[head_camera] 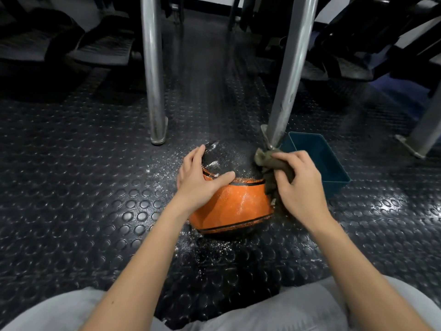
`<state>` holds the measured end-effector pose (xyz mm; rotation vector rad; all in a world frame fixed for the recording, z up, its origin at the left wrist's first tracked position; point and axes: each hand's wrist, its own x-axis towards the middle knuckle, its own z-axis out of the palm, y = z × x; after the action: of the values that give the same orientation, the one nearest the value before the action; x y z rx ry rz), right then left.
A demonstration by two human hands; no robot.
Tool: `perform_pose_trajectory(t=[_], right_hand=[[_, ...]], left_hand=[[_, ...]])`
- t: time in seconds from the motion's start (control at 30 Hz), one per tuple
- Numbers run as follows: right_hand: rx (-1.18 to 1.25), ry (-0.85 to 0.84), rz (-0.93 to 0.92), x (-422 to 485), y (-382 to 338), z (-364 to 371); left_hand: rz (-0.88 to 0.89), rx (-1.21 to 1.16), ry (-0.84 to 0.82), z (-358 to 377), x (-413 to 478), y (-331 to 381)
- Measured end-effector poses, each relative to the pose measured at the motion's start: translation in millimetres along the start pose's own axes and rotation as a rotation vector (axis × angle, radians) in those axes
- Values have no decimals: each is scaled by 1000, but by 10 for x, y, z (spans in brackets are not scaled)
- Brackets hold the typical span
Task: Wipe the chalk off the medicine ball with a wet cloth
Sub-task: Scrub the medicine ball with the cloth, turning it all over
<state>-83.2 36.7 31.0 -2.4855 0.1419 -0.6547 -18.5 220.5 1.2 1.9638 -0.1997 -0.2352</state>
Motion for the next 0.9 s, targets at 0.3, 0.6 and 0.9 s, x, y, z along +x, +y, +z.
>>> perform_pose_trajectory(t=[0.3, 0.6, 0.9], right_hand=[[-114, -96, 153, 74, 334, 37], [72, -77, -242, -175, -122, 159], [183, 67, -134, -94, -171, -12]], left_hand=[[2, -37, 4, -10, 8, -9], [8, -19, 39, 11, 27, -11], [-9, -31, 43, 7, 14, -14]])
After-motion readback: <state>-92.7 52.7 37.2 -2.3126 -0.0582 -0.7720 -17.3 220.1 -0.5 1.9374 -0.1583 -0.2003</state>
